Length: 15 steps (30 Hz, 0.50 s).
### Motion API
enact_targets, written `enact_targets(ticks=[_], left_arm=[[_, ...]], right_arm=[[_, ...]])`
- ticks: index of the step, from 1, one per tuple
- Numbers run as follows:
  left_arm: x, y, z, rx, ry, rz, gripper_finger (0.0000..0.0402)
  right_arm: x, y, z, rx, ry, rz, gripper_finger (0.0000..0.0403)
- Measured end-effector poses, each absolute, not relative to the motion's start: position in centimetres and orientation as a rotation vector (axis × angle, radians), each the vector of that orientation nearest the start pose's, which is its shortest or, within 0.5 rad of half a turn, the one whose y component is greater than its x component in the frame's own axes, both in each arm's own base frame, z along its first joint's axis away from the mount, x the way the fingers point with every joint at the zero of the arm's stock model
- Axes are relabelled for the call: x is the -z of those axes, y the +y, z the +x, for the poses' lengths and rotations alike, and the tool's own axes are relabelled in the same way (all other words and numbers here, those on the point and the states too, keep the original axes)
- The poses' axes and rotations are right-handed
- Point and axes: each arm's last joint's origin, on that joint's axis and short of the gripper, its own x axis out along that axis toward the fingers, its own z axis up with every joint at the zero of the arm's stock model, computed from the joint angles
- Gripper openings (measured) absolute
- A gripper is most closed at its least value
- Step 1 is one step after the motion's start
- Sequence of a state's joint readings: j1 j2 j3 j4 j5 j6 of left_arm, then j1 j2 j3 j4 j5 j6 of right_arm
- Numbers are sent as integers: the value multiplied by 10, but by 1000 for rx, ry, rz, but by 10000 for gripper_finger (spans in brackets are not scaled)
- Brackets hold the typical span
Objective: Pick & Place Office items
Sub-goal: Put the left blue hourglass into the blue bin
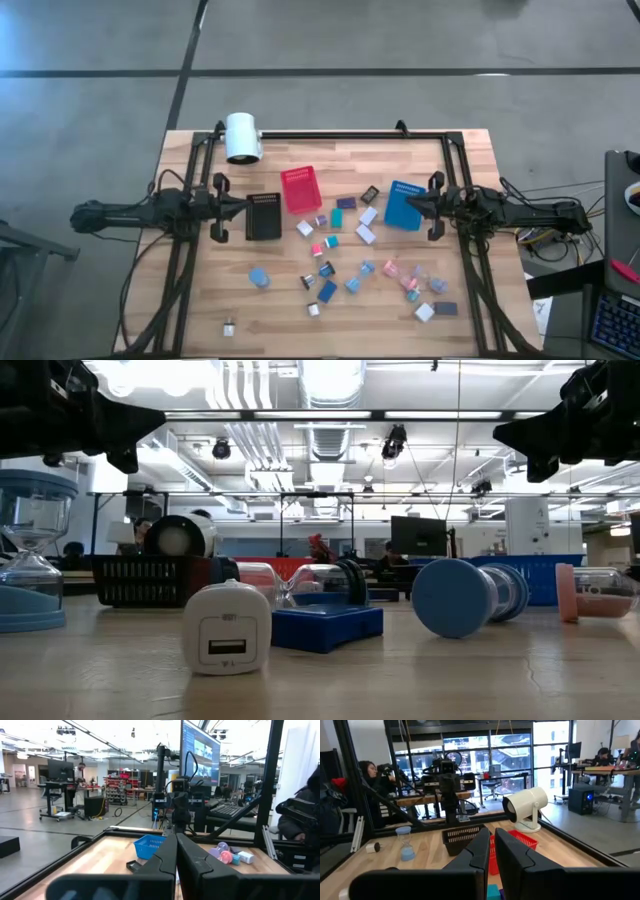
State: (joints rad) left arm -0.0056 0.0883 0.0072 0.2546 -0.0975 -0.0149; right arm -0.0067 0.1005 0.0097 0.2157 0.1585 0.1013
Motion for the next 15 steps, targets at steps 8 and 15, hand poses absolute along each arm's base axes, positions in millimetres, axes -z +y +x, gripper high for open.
enact_targets(ticks=[8,15], left_arm=[[-184,2,101,-91,-176,-21,9],[-185,2,101,-89,-183,-41,9]], right_arm=[[-179,-5,102,160,-129,89,27],[-179,-5,102,161,-127,84,27]])
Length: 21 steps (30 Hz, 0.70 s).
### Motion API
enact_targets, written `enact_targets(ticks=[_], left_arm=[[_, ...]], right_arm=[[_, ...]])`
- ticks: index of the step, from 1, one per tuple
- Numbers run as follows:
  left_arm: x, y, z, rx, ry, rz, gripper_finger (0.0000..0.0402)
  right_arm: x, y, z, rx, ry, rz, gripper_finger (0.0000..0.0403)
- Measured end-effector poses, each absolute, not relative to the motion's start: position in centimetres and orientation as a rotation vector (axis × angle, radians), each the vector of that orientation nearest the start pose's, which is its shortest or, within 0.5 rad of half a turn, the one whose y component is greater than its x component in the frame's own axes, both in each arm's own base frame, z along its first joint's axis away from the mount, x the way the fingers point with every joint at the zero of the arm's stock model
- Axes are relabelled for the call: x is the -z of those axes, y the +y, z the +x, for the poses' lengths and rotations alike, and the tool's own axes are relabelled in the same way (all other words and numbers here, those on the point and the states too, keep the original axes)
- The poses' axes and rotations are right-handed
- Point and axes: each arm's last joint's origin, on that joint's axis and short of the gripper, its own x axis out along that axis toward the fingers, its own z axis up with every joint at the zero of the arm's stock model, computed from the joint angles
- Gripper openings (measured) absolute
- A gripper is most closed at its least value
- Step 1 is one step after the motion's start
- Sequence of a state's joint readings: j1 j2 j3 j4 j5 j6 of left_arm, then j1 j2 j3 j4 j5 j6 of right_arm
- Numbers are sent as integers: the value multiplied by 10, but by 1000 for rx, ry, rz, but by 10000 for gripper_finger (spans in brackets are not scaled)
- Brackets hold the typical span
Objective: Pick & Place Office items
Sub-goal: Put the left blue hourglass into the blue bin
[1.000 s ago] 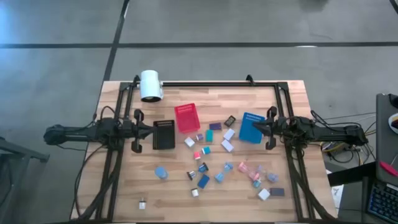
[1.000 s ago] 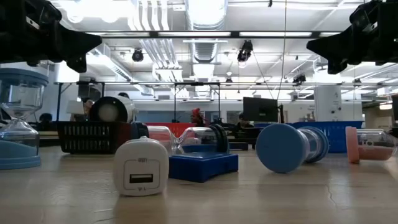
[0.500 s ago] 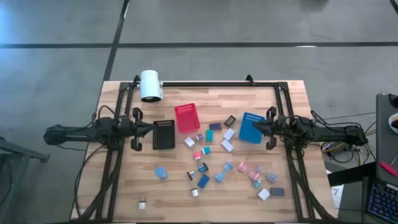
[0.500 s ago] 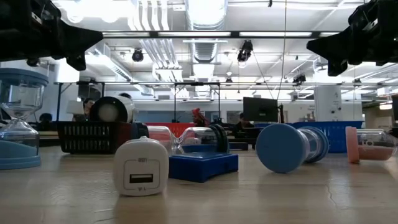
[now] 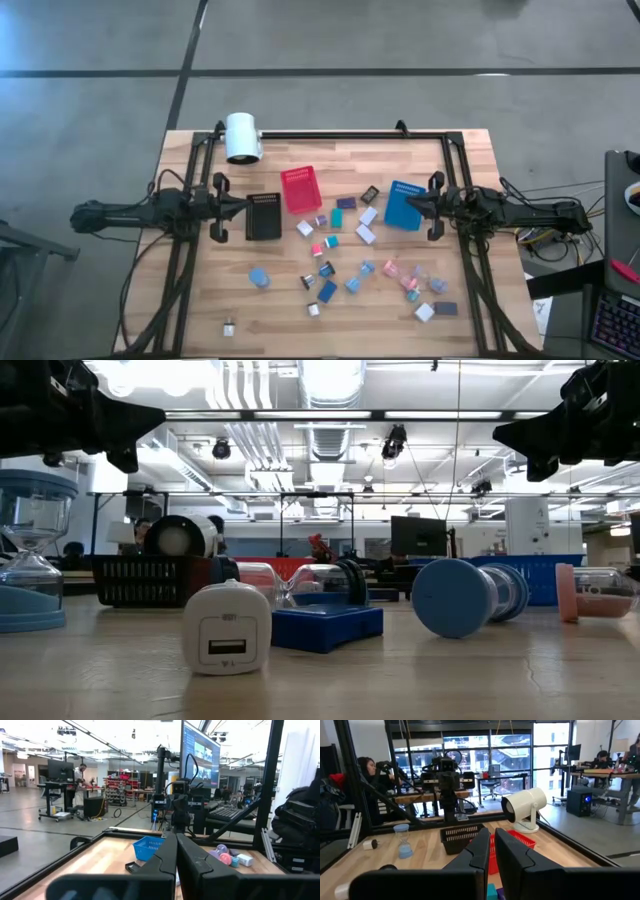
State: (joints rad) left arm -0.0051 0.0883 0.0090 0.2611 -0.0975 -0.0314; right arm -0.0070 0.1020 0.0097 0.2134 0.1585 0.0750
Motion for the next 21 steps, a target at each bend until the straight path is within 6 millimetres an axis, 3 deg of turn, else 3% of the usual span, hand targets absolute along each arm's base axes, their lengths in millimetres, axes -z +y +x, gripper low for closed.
enact_targets(ticks=[12,21], left_arm=[[-182,2,102,-88,-159,-72,9],[-181,2,102,-89,-151,-64,9]], right_arm=[[-184,-5,102,160,-128,119,27],[-223,-8,103,259,115,184,29]])
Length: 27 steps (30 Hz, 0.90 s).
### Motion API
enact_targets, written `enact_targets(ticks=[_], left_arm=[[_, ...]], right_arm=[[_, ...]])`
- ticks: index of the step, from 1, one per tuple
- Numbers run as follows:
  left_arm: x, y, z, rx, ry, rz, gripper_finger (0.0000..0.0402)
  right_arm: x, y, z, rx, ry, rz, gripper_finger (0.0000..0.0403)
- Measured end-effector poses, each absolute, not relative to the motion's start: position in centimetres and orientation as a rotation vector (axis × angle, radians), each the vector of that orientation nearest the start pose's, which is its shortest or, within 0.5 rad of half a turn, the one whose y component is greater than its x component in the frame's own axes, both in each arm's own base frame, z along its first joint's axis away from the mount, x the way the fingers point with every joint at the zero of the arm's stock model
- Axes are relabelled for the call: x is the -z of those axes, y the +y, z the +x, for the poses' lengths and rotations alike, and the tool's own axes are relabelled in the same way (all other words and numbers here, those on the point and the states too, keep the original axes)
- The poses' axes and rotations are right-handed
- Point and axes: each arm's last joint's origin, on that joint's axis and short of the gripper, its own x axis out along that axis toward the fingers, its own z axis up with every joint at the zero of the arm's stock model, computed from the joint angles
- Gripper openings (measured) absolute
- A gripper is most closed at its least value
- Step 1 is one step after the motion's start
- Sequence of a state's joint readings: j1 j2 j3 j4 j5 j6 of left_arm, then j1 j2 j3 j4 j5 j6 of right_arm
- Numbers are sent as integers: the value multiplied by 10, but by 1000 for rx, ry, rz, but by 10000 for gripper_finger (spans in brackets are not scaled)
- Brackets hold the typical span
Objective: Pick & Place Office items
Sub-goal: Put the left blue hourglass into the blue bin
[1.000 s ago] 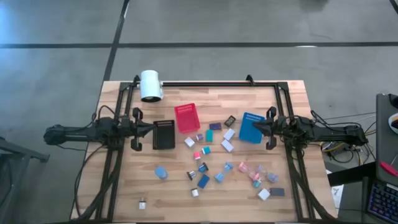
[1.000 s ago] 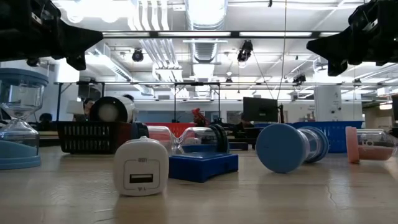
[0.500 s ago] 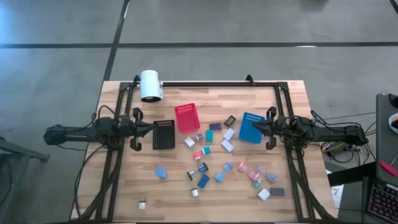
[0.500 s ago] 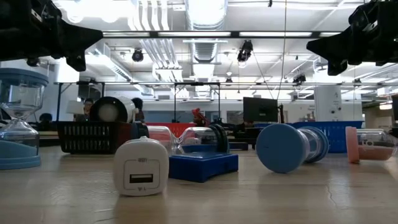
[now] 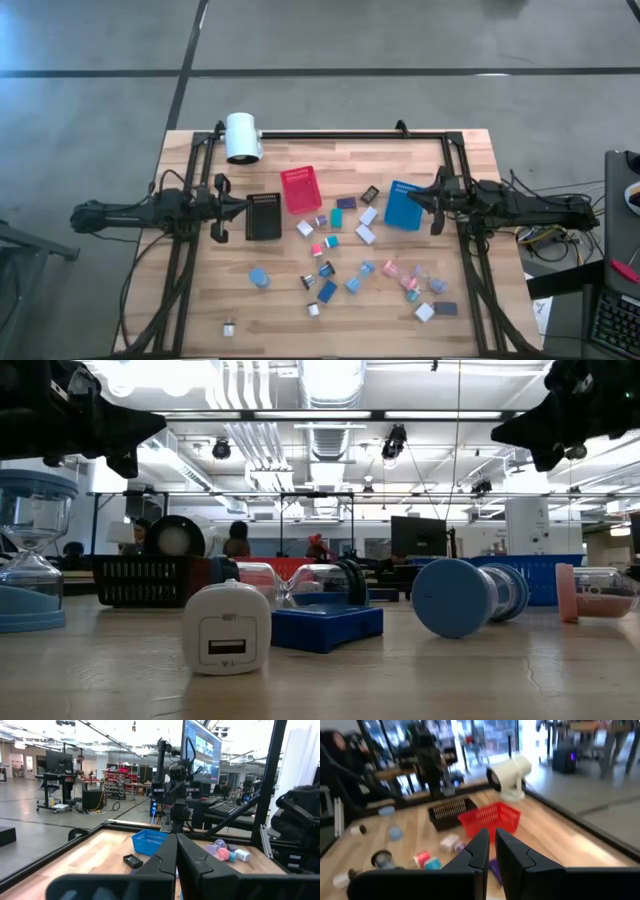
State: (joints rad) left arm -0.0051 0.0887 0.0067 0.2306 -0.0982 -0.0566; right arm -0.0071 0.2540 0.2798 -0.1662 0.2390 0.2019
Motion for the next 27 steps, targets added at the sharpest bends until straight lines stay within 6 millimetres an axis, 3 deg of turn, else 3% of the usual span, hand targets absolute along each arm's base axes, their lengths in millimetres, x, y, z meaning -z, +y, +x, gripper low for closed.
enact_targets(ticks=[5,12,22,27], left_arm=[[-181,2,102,-89,-148,-64,9],[-183,2,101,-81,-143,-63,9],[-227,2,89,-71,-55,-89,9],[-244,2,85,-72,-16,-109,9]], right_arm=[[-244,-8,115,262,168,147,29],[-253,-7,126,243,130,80,29],[-208,-6,120,191,20,126,28],[-194,-6,118,188,-32,132,28]])
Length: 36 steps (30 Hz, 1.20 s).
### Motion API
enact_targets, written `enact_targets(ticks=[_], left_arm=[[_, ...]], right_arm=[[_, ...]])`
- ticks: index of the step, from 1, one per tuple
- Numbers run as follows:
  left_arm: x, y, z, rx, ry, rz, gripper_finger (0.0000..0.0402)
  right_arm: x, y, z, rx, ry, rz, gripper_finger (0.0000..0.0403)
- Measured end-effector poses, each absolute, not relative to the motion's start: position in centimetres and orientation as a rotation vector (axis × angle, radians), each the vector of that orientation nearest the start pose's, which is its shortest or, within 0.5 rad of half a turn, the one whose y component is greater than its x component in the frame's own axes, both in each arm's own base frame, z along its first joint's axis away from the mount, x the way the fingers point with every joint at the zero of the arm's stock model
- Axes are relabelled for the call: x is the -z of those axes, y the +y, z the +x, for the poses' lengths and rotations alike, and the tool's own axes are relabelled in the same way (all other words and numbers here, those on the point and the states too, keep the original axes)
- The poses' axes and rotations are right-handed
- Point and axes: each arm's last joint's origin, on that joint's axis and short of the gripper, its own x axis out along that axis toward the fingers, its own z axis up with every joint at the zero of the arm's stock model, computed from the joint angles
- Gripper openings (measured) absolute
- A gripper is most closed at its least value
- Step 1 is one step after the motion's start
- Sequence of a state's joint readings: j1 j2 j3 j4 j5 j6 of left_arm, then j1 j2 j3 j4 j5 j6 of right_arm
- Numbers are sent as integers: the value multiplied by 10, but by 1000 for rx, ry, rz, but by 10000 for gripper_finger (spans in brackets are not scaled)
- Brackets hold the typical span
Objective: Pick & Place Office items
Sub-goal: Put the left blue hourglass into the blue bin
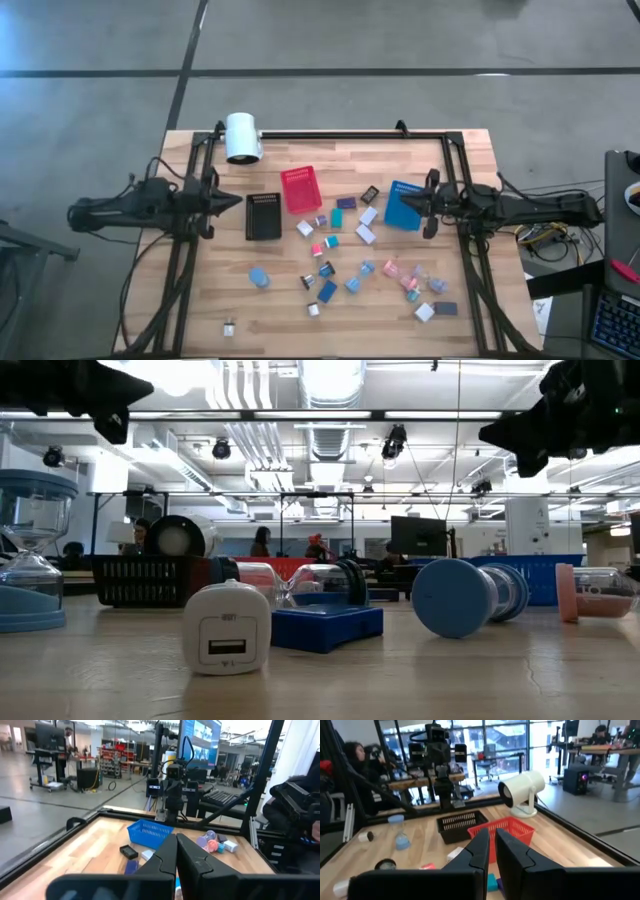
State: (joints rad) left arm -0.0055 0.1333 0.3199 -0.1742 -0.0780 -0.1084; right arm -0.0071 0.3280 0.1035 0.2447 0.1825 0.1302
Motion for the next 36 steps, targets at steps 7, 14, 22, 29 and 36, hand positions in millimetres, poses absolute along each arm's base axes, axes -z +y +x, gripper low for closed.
enact_targets(ticks=[7,14,22,29,36], left_arm=[[-264,2,91,-80,124,-168,4],[-289,1,107,-98,334,-185,2],[-312,-2,123,-141,725,-222,5],[-320,-15,153,-72,915,-231,20],[-307,-51,188,83,1103,-214,62]], right_arm=[[-182,-6,118,190,-58,119,28],[-182,-6,118,189,-58,118,28],[-184,-6,118,187,-76,143,28],[-184,-6,118,185,-82,156,28],[-184,-6,118,185,-79,154,28]])
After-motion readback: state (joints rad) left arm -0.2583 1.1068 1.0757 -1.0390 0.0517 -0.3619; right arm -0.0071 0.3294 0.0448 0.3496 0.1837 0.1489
